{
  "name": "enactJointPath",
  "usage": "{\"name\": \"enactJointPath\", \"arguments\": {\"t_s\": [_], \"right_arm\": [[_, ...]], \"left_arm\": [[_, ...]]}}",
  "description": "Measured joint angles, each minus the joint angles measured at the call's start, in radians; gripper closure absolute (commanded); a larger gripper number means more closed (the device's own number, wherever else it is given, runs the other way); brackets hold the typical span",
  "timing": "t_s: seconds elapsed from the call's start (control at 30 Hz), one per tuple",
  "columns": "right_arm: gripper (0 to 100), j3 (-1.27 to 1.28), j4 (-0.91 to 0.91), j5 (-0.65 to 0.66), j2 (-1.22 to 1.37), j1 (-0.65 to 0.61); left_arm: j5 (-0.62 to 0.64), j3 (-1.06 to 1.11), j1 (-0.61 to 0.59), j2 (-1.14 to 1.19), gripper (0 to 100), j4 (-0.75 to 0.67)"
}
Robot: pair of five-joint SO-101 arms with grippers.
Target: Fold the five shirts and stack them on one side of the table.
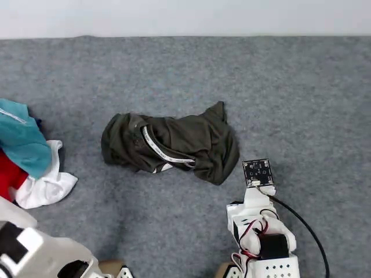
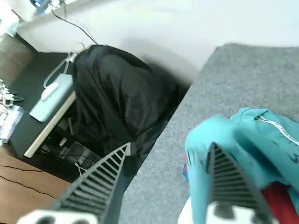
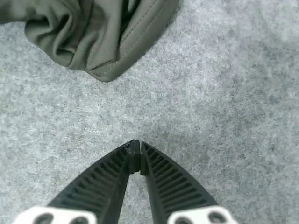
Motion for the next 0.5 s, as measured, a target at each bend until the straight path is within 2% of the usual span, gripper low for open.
{"name": "enactJointPath", "arguments": {"t_s": [0.13,0.5], "right_arm": [[99.0,0.0,0.0,0.0,0.0,0.0],[99.0,0.0,0.0,0.0,0.0,0.0]], "left_arm": [[0.0,-0.006,-0.005,-0.066,76,0.041],[0.0,-0.006,-0.041,-0.216,76,0.046]]}}
